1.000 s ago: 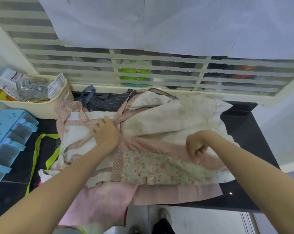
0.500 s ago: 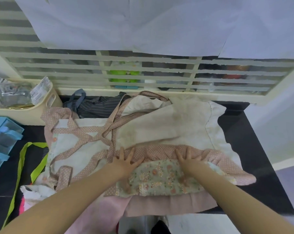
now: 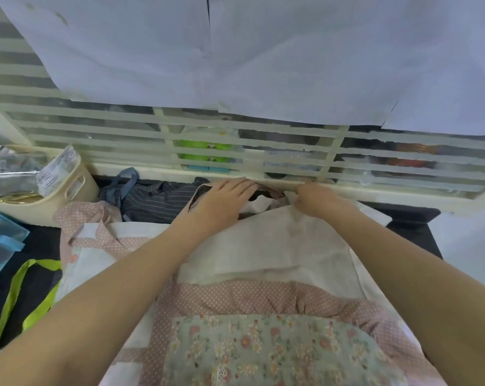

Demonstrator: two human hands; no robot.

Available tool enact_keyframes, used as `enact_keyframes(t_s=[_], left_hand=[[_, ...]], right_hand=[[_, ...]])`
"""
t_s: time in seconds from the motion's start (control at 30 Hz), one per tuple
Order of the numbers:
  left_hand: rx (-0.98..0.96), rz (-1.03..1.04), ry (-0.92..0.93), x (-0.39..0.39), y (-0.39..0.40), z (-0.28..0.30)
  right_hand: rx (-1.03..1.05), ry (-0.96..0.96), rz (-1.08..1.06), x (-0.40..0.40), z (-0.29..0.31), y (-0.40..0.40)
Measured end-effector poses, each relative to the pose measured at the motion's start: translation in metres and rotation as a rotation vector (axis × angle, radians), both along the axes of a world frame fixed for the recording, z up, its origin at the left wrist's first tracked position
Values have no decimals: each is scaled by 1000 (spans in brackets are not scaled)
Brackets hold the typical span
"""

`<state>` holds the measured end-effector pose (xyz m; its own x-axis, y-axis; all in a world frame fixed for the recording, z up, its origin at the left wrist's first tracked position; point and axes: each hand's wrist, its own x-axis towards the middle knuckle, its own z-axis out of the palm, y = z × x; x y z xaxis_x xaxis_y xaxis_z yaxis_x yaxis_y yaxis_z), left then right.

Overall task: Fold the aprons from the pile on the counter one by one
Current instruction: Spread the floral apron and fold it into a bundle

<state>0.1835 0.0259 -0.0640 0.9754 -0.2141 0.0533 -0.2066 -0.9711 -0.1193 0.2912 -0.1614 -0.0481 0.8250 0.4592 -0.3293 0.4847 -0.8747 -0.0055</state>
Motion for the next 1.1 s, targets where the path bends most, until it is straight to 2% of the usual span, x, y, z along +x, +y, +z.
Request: enact_keyframes(t_s=[0.07, 0.13, 0.27, 0.37, 0.43, 0.5, 0.6, 0.67, 0.73, 0.77, 0.83, 0.9, 0.93, 0.97, 1.0, 1.07, 1.1], left_hand=[[160, 61, 137, 14, -14, -2], [198, 172, 188, 26, -19, 8], [-56, 372, -6, 34, 11, 35], [6, 316, -57, 23, 34, 45], [-3, 255, -8, 15, 38, 48], [-57, 158, 32, 7, 35, 51], [-169, 21, -1, -5, 27, 59], [-220, -83, -52, -18, 26, 65], [-93, -166, 2, -31, 28, 70], [19, -155, 52, -37, 29, 73], [236, -9, 110, -43, 29, 83], [355, 182, 79, -51, 23, 97], [371, 254, 63, -58, 19, 99], [375, 303, 81, -65, 18, 94], [387, 315, 143, -75, 14, 83], [405, 232, 295, -97, -2, 50], [420, 177, 380, -110, -11, 32]], right_hand=[[-16, 117, -21, 2, -9, -9], [-98, 240, -13, -1, -15, -22], [-11, 606, -253, -2, -21, -53], [38, 691, -206, 0, -28, -52], [250, 708, -206, 0, -27, -45], [413, 695, -131, -1, -18, -31], [454, 713, -11, -10, -3, -8], [227, 593, 96, -15, 6, 1], [-58, 281, 171, -15, 27, 5], [-108, 73, 175, -13, 41, 6], [25, -366, 152, -8, 68, 4], [240, -657, 164, -12, 76, -9], [297, -715, 175, -19, 70, -22], [270, -721, 185, -26, 57, -34], [141, -675, 207, -38, 35, -49], [-245, -499, 207, -57, -10, -70], [-324, -438, 168, -65, -28, -77]])
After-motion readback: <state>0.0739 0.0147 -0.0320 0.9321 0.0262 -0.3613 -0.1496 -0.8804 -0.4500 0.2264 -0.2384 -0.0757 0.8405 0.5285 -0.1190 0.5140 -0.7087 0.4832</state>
